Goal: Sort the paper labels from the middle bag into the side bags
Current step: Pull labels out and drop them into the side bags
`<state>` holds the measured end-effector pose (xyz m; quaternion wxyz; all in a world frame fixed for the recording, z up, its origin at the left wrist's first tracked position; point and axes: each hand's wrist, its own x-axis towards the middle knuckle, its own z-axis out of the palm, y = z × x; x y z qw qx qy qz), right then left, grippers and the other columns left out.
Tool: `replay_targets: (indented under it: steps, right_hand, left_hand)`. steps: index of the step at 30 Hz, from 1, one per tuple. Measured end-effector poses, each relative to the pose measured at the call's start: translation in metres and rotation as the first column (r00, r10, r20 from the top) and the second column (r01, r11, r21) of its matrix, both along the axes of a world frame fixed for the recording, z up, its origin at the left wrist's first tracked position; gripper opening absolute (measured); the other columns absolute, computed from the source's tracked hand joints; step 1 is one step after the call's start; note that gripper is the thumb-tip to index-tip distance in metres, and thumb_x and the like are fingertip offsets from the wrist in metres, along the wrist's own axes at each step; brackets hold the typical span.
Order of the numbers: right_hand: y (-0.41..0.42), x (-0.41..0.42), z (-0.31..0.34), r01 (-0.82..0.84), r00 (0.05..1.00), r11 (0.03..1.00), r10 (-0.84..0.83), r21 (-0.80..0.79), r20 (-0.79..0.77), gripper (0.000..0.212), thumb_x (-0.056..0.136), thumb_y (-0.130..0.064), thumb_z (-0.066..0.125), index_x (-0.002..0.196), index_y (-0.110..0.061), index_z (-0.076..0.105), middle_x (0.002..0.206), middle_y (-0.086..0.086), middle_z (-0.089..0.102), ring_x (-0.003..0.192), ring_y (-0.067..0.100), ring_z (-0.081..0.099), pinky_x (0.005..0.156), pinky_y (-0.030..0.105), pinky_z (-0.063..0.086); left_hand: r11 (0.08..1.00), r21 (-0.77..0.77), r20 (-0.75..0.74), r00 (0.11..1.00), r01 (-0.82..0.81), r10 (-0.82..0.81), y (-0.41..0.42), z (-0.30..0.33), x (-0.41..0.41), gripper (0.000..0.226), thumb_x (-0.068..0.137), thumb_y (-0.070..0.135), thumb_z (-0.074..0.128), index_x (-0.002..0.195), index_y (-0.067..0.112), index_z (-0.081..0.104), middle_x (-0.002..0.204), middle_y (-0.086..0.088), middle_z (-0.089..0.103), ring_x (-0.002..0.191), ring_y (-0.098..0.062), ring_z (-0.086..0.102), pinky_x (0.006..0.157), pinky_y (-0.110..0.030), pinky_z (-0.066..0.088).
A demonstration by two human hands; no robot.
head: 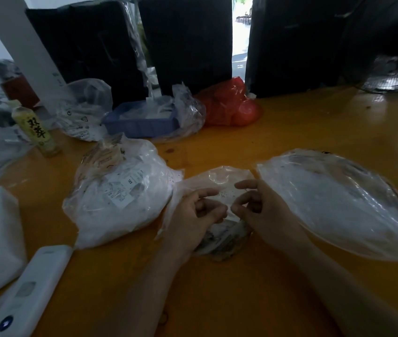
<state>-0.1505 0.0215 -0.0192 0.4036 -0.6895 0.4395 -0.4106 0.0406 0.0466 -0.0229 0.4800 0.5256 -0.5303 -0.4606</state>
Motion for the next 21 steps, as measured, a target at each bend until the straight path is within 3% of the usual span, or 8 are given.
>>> replay_targets:
  steps: [4, 8, 10, 12, 14, 16, 19, 21]
  right_hand:
    - [0.0, 0.002, -0.001, 0.032, 0.993, 0.998, -0.038, -0.055, -0.114, 0.014, 0.094, -0.03, 0.068, 0.1, -0.041, 0.061, 0.09, -0.024, 0.065, 0.078, 0.008, 0.066, 0.07, 0.024, 0.058]
    - [0.002, 0.004, 0.001, 0.047, 0.993, 0.996, -0.055, -0.074, -0.108, 0.009, 0.095, -0.029, 0.067, 0.091, -0.036, 0.063, 0.085, -0.017, 0.069, 0.079, 0.0, 0.066, 0.068, 0.016, 0.054]
    - [0.002, 0.007, 0.0, 0.016, 0.976, 0.995, -0.036, -0.094, -0.213, 0.009, 0.096, -0.033, 0.065, 0.089, -0.038, 0.061, 0.084, -0.019, 0.066, 0.079, -0.006, 0.062, 0.063, 0.01, 0.048]
    - [0.0, 0.008, -0.004, 0.016, 0.944, 0.986, -0.07, -0.168, -0.323, 0.008, 0.096, -0.039, 0.061, 0.089, -0.042, 0.058, 0.083, -0.026, 0.06, 0.076, -0.007, 0.059, 0.058, 0.01, 0.044]
    - [-0.007, 0.005, -0.006, 0.062, 0.912, 0.955, -0.171, -0.289, -0.372, 0.003, 0.096, -0.04, 0.06, 0.096, -0.039, 0.063, 0.091, -0.026, 0.059, 0.076, -0.004, 0.055, 0.063, 0.011, 0.038]
    - [-0.016, 0.001, -0.011, 0.027, 0.837, 0.936, -0.214, -0.352, -0.503, 0.024, 0.094, -0.047, 0.06, 0.111, -0.032, 0.068, 0.105, -0.015, 0.063, 0.086, -0.001, 0.044, 0.07, 0.014, 0.033]
    - [-0.021, -0.002, -0.018, -0.063, 0.703, 0.961, -0.148, -0.269, -0.695, 0.048, 0.088, -0.066, 0.056, 0.125, -0.035, 0.061, 0.117, -0.012, 0.06, 0.099, 0.004, 0.039, 0.078, 0.023, 0.035]
    - [-0.018, -0.002, -0.02, -0.081, 0.681, 0.968, -0.122, -0.239, -0.722, 0.052, 0.085, -0.071, 0.055, 0.124, -0.036, 0.059, 0.116, -0.012, 0.059, 0.1, 0.006, 0.043, 0.081, 0.025, 0.04]
  left_hand:
    - [1.0, -0.021, -0.003, 1.0, 0.012, -0.012, 0.002, 0.004, 0.0, 0.025, 0.097, 0.016, 0.074, 0.104, 0.041, 0.077, 0.097, 0.005, 0.08, 0.095, -0.011, 0.076, 0.078, -0.017, 0.058]
    - [0.998, -0.061, -0.018, 1.0, 0.0, -0.001, 0.001, 0.003, -0.001, 0.023, 0.098, 0.022, 0.073, 0.089, 0.042, 0.081, 0.095, 0.009, 0.079, 0.093, -0.005, 0.075, 0.076, -0.013, 0.056]
    - [0.999, -0.03, -0.1, 0.994, -0.042, 0.039, -0.002, 0.0, -0.002, 0.014, 0.096, 0.024, 0.075, 0.09, 0.035, 0.082, 0.101, 0.006, 0.08, 0.1, -0.01, 0.075, 0.08, -0.019, 0.059]
    - [0.999, 0.012, -0.225, 0.973, -0.05, 0.051, -0.005, 0.0, -0.002, 0.003, 0.091, 0.025, 0.079, 0.089, 0.023, 0.08, 0.109, -0.005, 0.08, 0.11, -0.021, 0.073, 0.093, -0.035, 0.06]
    - [1.0, 0.0, -0.356, 0.934, -0.026, 0.024, -0.008, 0.0, 0.0, 0.019, 0.091, 0.017, 0.076, 0.073, 0.023, 0.073, 0.11, -0.015, 0.078, 0.11, -0.028, 0.072, 0.099, -0.043, 0.059]
    - [1.0, 0.002, -0.439, 0.898, -0.01, 0.01, -0.01, 0.0, 0.003, 0.038, 0.098, 0.002, 0.066, 0.066, 0.024, 0.066, 0.103, -0.015, 0.077, 0.1, -0.027, 0.075, 0.089, -0.038, 0.062]
    - [0.998, 0.045, -0.423, 0.904, -0.043, 0.058, -0.01, 0.002, 0.005, 0.023, 0.101, 0.001, 0.06, 0.085, 0.016, 0.067, 0.093, -0.006, 0.077, 0.081, -0.017, 0.074, 0.072, -0.026, 0.06]
    - [0.996, 0.06, -0.388, 0.918, -0.065, 0.083, -0.012, 0.002, 0.007, 0.014, 0.102, 0.005, 0.061, 0.095, 0.014, 0.07, 0.094, -0.004, 0.077, 0.079, -0.013, 0.071, 0.068, -0.025, 0.058]
